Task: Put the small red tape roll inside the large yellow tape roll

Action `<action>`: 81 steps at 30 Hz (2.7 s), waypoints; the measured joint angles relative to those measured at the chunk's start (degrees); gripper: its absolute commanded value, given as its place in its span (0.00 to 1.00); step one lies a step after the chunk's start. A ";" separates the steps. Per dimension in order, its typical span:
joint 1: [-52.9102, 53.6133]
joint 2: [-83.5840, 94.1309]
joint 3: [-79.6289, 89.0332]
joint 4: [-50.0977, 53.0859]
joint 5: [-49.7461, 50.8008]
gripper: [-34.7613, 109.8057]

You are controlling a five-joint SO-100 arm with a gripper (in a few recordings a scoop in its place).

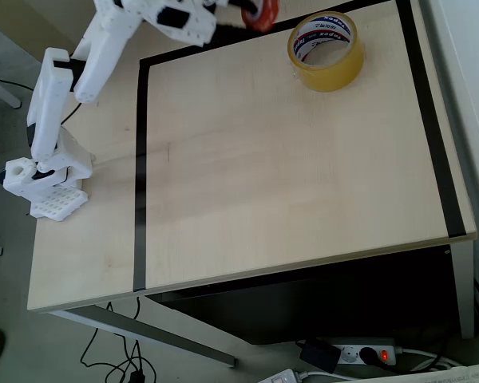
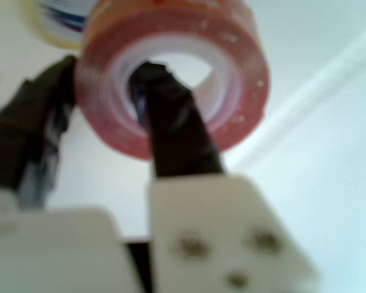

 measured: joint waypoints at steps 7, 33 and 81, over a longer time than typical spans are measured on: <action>0.44 -5.89 -4.31 -3.43 0.00 0.24; 3.52 -18.11 -11.87 -2.90 0.00 0.37; 15.64 129.02 150.47 -23.99 14.77 0.24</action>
